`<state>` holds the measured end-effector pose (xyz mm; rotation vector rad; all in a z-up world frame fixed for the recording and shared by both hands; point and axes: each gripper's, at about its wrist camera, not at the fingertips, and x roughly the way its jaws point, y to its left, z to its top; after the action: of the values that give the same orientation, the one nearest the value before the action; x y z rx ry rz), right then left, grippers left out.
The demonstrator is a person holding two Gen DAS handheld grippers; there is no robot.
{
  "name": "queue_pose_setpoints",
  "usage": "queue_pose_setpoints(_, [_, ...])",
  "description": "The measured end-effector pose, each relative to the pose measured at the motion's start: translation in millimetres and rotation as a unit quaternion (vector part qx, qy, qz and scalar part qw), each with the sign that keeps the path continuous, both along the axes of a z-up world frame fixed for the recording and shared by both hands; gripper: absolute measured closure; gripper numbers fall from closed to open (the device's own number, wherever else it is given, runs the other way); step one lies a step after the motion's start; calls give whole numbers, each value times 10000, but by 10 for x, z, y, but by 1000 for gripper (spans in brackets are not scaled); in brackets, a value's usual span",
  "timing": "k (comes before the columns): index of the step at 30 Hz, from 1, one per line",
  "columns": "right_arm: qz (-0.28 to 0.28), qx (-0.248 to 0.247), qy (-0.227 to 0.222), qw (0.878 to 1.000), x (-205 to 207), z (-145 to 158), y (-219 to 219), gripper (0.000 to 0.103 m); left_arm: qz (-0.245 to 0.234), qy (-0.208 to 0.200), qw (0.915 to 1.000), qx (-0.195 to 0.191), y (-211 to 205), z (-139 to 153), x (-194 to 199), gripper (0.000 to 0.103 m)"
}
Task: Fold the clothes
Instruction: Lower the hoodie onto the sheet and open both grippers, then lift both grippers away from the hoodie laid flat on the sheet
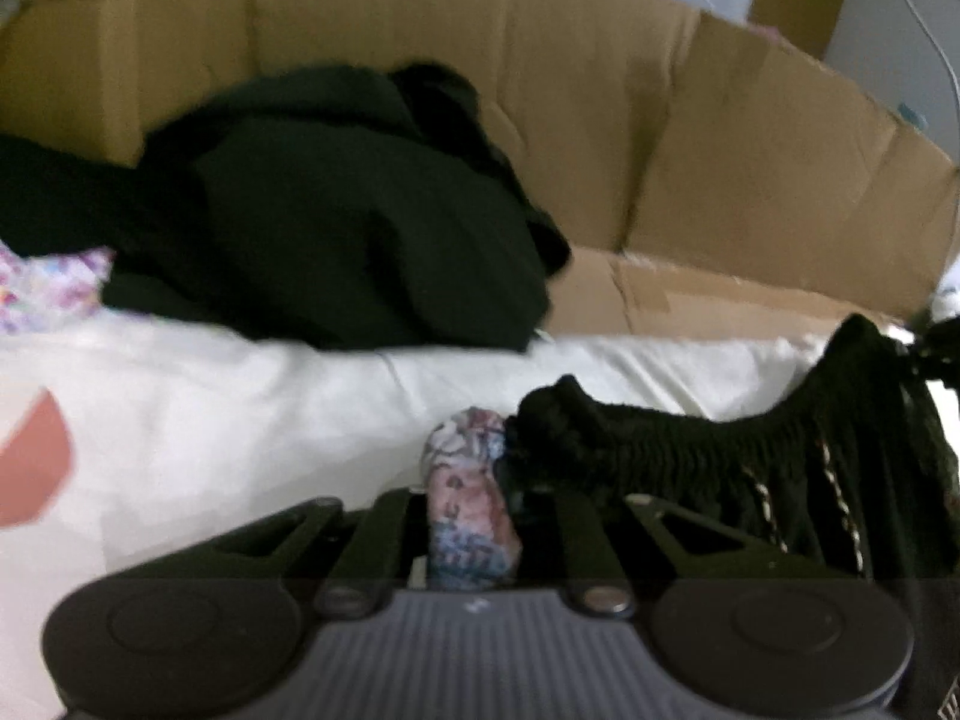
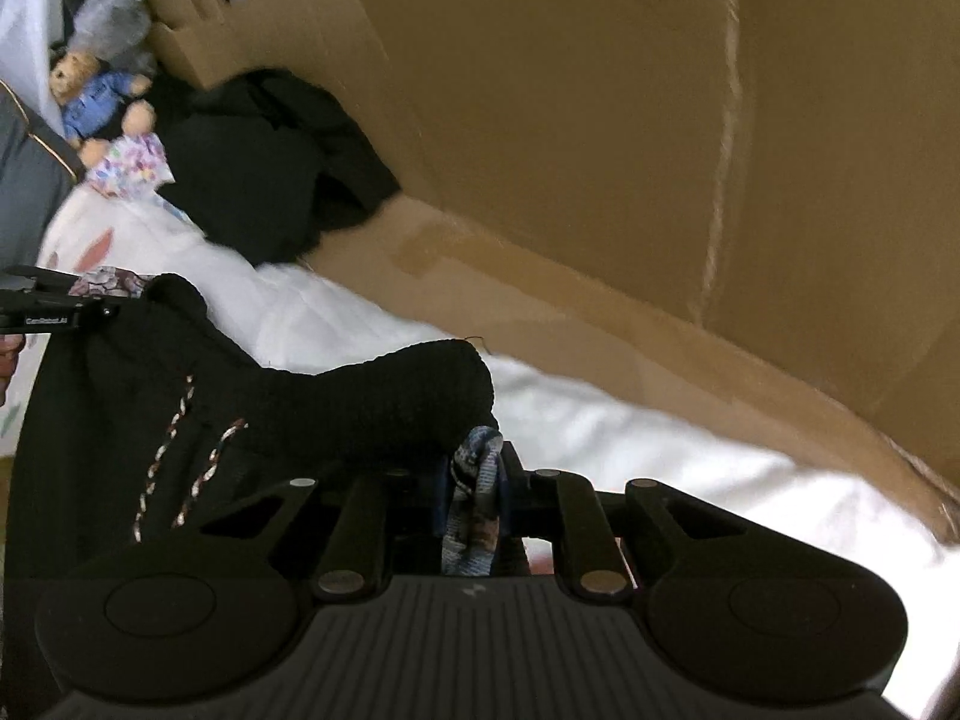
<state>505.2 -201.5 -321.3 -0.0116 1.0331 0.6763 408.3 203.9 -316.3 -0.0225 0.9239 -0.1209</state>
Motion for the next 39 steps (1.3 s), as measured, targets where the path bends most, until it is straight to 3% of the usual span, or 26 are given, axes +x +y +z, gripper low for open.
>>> queue_pose_setpoints(4, [-13, 133, -230, 9996, 70, 98, 115, 87, 141, -178, 9997, 124, 77, 56, 101, 94])
queue_pose_setpoints(6, [-61, 117, -196, 9997, 138, 59, 174, 83, 182, 112, 9994, 254, 29, -91, 213, 92])
queue_pose_setpoints(9, [-222, -119, 10, 9997, 175, -95, 257, 75, 237, 303, 9986, 356, -55, -220, 249, 81])
queue_pose_setpoints(13, [-337, -309, 30, 9989, 68, -95, 215, 61, 389, 117, 9983, 418, -132, -249, 172, 46])
queue_pose_setpoints(15, [-460, -311, -18, 9985, -11, -35, 118, 55, 483, 80, 9979, 414, -121, -242, 177, 44])
queue_pose_setpoints(21, [-649, -552, 37, 9964, -328, 101, -105, 54, 838, 58, 9962, 212, -80, -144, 182, 42])
queue_pose_setpoints(26, [-810, -633, 31, 9947, -621, 458, -236, 54, 1003, -88, 9949, 33, -163, 192, -2, 41])
queue_pose_setpoints(30, [-865, -702, 70, 9937, -836, 823, -272, 54, 923, -185, 9947, 415, -293, 546, -203, 41])
queue_pose_setpoints(35, [-916, -831, -53, 9923, -1206, 1464, -238, 53, 752, -171, 9969, 121, -319, 1249, -636, 41])
queue_pose_setpoints(39, [-1266, -749, -103, 9891, -1501, 1758, -258, 53, 652, -248, 9976, 18, -346, 1612, -904, 41])
